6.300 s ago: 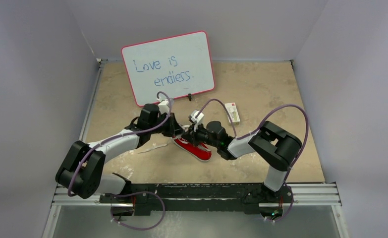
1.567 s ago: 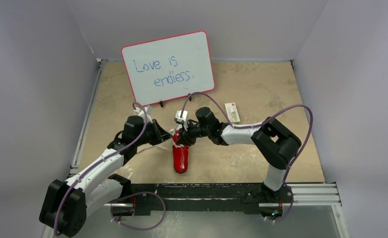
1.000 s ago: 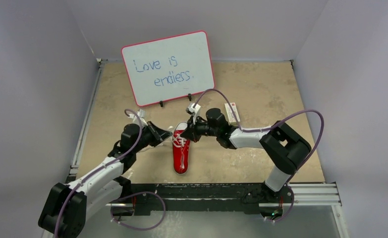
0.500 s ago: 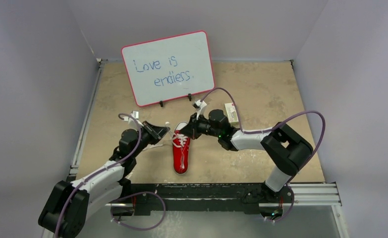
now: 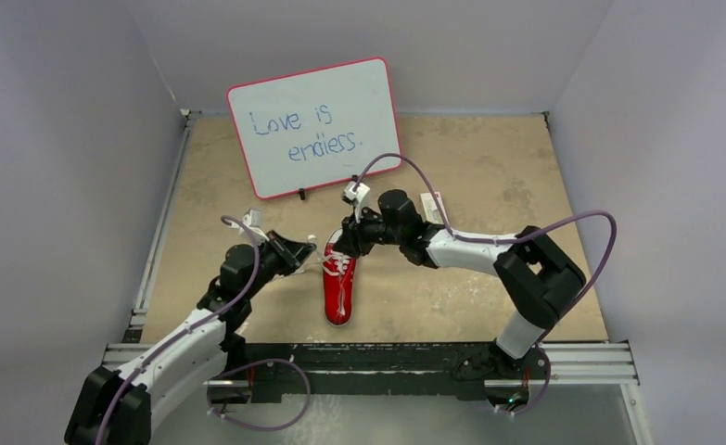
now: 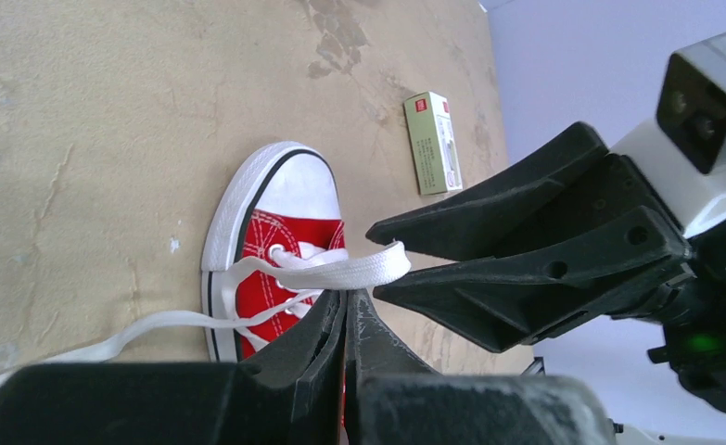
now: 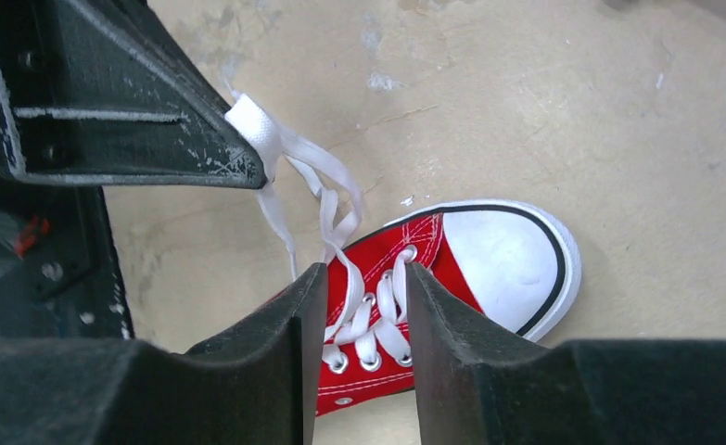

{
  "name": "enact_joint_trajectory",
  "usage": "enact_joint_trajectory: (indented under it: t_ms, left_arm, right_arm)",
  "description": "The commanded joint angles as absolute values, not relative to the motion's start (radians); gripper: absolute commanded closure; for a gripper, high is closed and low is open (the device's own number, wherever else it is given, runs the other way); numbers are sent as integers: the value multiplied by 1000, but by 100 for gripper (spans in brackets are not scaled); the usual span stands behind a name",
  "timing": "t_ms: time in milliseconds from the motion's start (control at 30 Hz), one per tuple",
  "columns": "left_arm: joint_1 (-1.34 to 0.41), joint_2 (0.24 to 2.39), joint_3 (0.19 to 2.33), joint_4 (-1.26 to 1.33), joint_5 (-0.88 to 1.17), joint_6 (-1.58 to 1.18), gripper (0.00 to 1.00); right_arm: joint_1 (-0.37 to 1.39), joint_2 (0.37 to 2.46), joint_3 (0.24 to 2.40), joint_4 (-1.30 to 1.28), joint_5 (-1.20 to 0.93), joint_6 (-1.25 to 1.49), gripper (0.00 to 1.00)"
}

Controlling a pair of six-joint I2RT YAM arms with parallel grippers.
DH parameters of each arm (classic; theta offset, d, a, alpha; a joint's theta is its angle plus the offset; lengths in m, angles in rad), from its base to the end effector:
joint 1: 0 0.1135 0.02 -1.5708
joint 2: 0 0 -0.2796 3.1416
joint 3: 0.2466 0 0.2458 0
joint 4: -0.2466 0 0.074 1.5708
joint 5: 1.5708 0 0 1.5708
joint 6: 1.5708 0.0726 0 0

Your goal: Tie the shoes

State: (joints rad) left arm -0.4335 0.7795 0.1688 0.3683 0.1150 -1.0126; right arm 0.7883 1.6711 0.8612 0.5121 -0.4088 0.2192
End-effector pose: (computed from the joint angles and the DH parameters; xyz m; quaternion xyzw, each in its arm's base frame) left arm 0.1713 -0.0885 0.1874 -0.1905 0.7635 -0.4411 0.4315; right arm 0.2547 0.2971 0.2192 -0.3368 0.7219 0.4239 0.4309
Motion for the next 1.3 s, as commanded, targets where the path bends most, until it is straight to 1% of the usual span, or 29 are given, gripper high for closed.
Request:
enact_joint_trajectory:
  t_ms: [0,67,333,400,467,500,533,633,667,767,833,967,1067,1167,1267]
  left_arm:
    - [-436,740,183,301,107,-998,100]
    - [-436,741,177,322,109,-1014,100]
    - [-436,797,207,349,150,-1002,100]
    - [-436,798,207,350,148,-1008,100]
    - [-436,798,209,347,146,-1013,100]
    - [-436,800,209,346,147,-1016,100]
    - [-436,803,209,347,148,-1019,100]
    - [-436,810,209,356,150,-1026,100]
    - [-436,815,209,360,148,-1028,100]
    - [-436,833,208,396,142,-1047,100]
    - [-436,859,198,467,136,-1078,100]
    - [-437,933,180,597,128,-1115,100]
    - [-439,954,145,708,87,-1154,100]
    - [-455,978,135,752,42,-1160,100]
    - [-488,1041,132,835,19,-1181,100]
  right_arm:
    - [791,1704,969,329,-504,-68,60]
    - [800,1746,1022,270,-551,-117,60]
    - [819,1825,1090,203,-545,-205,57]
    - [827,1835,1097,187,-542,-230,58]
    - [835,1839,1100,184,-520,-243,61]
    - [839,1839,1100,192,-493,-241,63]
    - [839,1837,1101,200,-464,-233,69]
    - [838,1822,1101,217,-416,-158,97]
    - [836,1804,1094,234,-388,-121,100]
    - [834,1730,1058,290,-319,-17,100]
    - [832,1671,1027,304,-285,78,100]
    - [825,1590,927,423,-228,245,100]
    - [821,1564,885,491,-217,325,100]
    - [815,1563,867,537,-223,394,100]
    - [813,1570,856,578,-235,442,100]
